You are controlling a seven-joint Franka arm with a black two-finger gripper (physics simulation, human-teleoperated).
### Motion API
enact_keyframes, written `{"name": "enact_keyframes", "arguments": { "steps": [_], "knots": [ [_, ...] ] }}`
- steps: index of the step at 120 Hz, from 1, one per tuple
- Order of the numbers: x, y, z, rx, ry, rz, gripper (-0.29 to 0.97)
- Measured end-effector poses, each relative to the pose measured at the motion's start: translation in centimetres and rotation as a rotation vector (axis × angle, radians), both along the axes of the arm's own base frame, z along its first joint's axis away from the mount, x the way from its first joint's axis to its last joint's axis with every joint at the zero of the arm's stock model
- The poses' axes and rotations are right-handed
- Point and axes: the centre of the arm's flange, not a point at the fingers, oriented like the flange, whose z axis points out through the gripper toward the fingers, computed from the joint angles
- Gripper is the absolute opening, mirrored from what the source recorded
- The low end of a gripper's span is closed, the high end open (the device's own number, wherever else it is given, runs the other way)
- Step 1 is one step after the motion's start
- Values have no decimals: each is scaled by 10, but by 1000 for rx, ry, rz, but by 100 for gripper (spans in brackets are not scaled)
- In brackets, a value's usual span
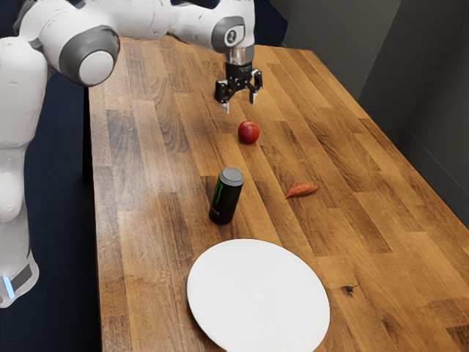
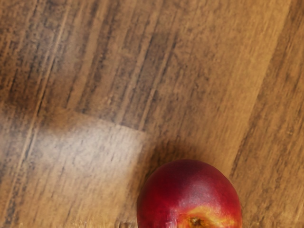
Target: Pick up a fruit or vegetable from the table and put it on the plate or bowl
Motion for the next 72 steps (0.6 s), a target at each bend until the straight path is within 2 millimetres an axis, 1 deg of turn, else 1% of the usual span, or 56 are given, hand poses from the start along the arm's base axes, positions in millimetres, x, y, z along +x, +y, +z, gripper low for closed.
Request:
{"name": "enact_keyframes", "arguments": {
  "steps": [9, 21, 33, 56, 72],
  "knots": [
    [6, -7, -3, 1, 0, -27, 68],
    [11, -7, -18, -10, 15, -40, 68],
    [14, -8, -27, -17, 22, -62, 68],
    [16, -9, -30, 4, 11, -142, 67],
    [18, -7, -35, 17, 8, -189, 67]
  ]
}}
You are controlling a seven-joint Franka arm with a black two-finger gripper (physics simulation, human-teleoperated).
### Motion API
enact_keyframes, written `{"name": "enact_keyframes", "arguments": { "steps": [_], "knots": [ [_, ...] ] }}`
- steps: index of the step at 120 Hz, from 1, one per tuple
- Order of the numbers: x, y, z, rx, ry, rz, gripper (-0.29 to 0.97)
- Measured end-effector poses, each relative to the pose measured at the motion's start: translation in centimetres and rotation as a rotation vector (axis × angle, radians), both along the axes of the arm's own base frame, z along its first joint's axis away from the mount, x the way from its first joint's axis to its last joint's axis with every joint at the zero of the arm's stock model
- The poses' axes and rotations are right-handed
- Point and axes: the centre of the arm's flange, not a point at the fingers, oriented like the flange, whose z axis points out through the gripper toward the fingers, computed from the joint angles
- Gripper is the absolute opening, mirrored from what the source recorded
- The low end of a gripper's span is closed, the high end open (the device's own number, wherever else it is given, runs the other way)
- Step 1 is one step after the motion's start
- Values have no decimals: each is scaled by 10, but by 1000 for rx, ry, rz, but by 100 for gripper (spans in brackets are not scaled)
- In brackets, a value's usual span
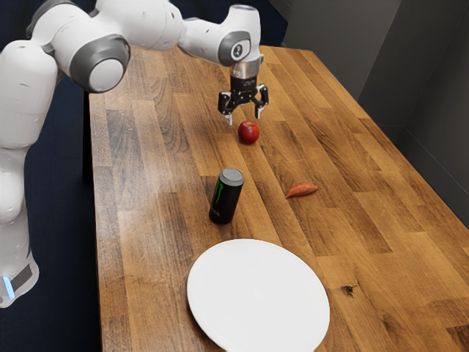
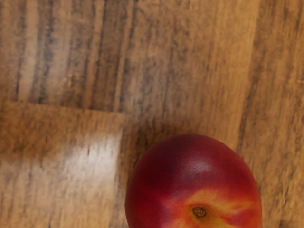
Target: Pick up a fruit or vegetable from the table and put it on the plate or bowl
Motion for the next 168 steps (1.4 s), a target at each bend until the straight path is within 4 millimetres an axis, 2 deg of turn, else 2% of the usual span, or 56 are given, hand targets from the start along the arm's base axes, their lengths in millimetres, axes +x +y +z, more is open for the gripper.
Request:
{"name": "enact_keyframes", "arguments": {
  "steps": [17, 47, 96, 119, 144, 153, 160, 164, 168],
  "knots": [
    [1, 4, -10, 9, 7, -35, 67],
    [5, 1, -13, 27, -1, -94, 67],
    [18, -2, -43, 30, -2, -136, 67],
    [19, -3, -45, 25, -12, -141, 40],
    [19, -3, -43, 26, -16, -141, 38],
    [18, -8, -24, 34, -42, -147, 36],
    [16, -23, 13, 63, -85, -174, 35],
    [16, -45, 47, 94, -120, -213, 35],
    [16, -79, 82, 137, -153, -271, 34]
  ]
}}
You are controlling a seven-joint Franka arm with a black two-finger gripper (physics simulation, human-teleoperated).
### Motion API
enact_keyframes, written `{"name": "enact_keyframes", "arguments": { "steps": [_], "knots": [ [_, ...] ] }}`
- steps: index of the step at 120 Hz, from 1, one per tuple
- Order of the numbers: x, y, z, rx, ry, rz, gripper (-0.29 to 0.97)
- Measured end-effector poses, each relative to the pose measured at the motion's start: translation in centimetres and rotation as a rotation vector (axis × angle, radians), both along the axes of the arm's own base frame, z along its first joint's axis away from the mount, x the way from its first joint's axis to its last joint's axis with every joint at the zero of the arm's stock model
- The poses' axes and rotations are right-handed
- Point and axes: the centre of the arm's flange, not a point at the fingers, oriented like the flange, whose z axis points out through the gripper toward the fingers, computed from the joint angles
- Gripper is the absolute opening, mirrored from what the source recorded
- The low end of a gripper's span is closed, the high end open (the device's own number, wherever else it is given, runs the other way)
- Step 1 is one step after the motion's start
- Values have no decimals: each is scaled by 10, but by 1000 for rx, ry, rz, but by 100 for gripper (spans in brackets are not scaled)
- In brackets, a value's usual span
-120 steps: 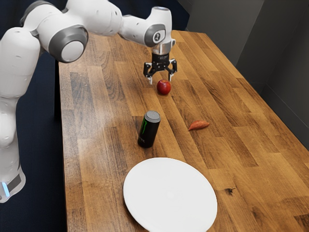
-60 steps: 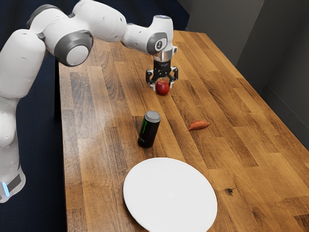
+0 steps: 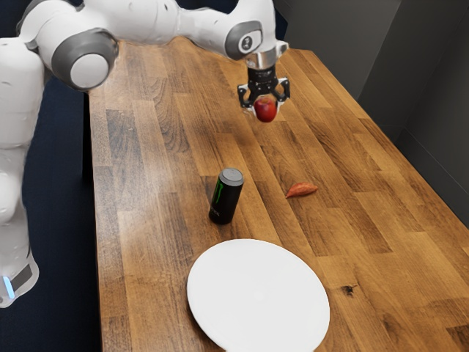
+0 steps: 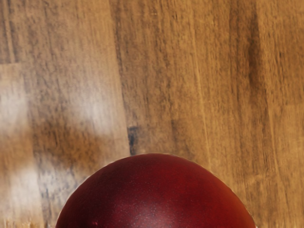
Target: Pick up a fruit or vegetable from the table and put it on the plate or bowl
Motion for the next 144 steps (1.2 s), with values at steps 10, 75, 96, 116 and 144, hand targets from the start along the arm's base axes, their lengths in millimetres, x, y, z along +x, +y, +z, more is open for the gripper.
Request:
{"name": "enact_keyframes", "arguments": {
  "steps": [10, 75, 96, 116, 144],
  "knots": [
    [4, -96, 90, 110, -102, -145, 35],
    [-230, -604, -1, 83, 124, -684, 35],
    [-135, -474, -8, 31, 143, -284, 35],
    [-141, -488, -10, 6, 147, -229, 39],
    [-133, -473, -8, -18, 143, -137, 63]
  ]
}}
